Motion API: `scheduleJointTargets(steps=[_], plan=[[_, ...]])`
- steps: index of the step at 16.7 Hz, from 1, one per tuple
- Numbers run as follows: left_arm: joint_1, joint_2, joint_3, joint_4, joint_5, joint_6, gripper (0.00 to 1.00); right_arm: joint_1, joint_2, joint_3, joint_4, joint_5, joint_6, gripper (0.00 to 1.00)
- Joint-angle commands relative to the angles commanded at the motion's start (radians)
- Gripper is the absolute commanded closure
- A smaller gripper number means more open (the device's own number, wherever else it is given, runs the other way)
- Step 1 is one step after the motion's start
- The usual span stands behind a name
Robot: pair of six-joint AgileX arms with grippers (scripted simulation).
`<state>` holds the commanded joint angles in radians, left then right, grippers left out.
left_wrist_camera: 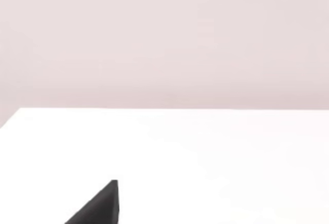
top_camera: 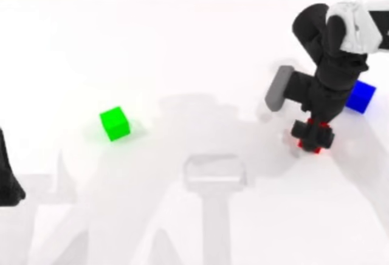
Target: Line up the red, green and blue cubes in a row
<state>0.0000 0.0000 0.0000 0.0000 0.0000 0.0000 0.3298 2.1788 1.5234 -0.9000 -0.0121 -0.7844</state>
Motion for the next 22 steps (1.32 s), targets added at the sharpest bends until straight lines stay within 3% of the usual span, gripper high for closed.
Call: scheduleJointTargets(steps=[8,14,17,22], plan=[[0.0,0.0,0.0,0.0,0.0,0.0,0.0,0.007,-0.075,0.152,-0.23,-0.001,-0.002,1.0],[0.0,0.0,0.0,0.0,0.0,0.0,0.0,0.018,-0.067,0.171,-0.245,-0.001,0.002,1.0],[0.0,0.0,0.0,0.0,0.0,0.0,0.0,0.116,-0.015,0.267,-0.29,0.0,0.026,1.0],[0.0,0.0,0.0,0.0,0.0,0.0,0.0,0.381,0.115,0.514,-0.41,0.002,0.103,1.0]])
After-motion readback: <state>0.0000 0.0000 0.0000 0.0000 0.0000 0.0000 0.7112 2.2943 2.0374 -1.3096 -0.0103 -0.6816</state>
